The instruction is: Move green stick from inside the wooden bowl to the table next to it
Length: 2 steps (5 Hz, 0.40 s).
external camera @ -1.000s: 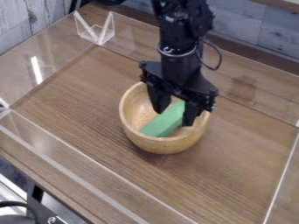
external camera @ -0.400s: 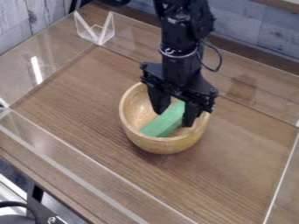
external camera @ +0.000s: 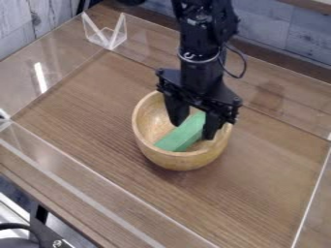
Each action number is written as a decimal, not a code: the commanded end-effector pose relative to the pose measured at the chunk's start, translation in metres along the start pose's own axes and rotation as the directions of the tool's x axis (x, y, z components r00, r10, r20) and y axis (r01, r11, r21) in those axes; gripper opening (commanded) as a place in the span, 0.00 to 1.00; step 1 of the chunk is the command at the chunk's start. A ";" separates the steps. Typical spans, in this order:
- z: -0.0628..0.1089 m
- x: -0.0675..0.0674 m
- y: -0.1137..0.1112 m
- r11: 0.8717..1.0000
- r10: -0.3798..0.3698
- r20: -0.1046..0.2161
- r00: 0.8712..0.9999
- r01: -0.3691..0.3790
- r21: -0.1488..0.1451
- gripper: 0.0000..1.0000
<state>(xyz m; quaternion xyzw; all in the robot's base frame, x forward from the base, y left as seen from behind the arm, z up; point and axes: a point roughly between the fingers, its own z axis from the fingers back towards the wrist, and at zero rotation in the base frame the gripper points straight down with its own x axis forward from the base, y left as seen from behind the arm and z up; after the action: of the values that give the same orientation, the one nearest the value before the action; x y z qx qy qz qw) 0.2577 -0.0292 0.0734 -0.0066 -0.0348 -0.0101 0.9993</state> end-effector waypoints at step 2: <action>0.010 0.013 0.003 1.000 0.013 0.043 0.999 -0.013 0.002 1.00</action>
<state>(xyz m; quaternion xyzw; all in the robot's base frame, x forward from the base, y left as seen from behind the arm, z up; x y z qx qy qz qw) 0.2586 -0.0281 0.0716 -0.0049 -0.0303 -0.0072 0.9995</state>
